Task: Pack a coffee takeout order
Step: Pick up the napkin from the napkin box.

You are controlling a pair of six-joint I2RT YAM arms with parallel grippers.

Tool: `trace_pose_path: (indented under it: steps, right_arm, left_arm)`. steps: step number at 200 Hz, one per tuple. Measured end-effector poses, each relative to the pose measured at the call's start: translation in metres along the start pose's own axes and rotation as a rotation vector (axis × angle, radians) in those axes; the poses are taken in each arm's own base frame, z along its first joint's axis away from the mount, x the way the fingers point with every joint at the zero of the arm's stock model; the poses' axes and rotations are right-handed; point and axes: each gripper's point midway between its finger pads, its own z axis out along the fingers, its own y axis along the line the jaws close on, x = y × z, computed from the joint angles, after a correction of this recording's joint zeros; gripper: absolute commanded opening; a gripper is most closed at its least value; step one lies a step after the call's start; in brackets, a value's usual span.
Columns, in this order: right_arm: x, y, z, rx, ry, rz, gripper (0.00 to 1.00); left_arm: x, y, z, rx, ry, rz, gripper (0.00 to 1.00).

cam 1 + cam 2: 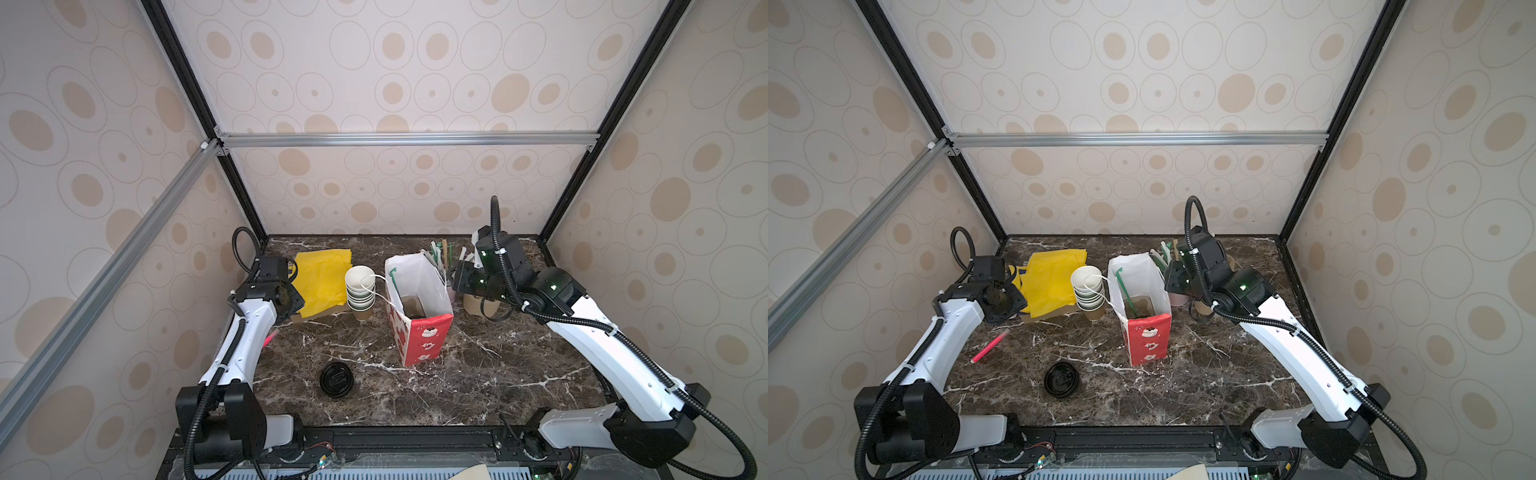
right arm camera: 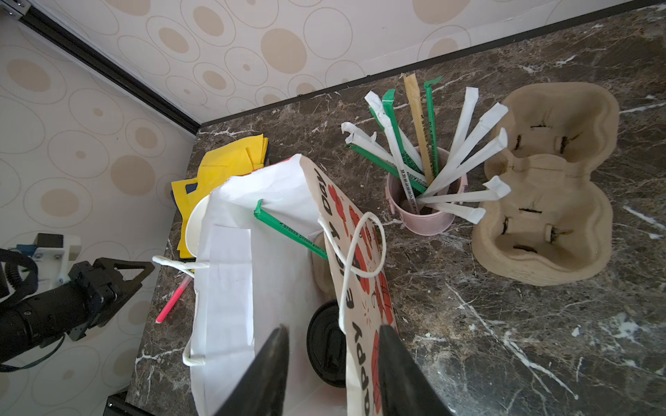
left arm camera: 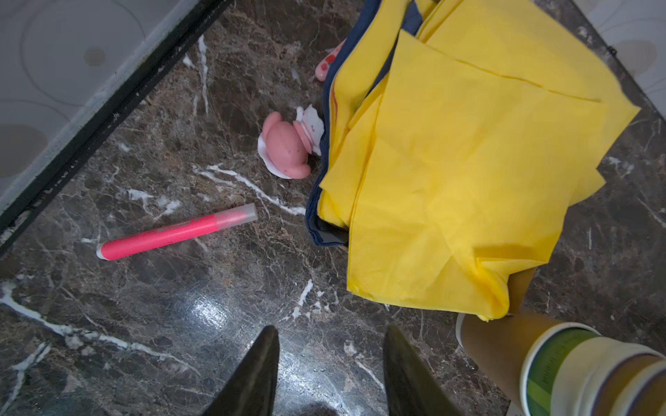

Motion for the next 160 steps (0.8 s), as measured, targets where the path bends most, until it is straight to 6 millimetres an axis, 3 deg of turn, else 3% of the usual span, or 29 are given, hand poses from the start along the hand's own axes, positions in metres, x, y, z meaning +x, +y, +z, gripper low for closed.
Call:
trace_pose_path:
  steps: [88,160]
  right_arm:
    - [0.000,0.001,0.004,0.000,0.004,-0.005,0.43]
    - [-0.006,0.002,-0.001,-0.002,-0.006,-0.001,0.43]
  left_arm:
    - [0.022,-0.015,0.040,0.128,0.073,-0.084,0.59]
    - [0.028,-0.021,0.067,0.197,0.107,-0.218,0.52]
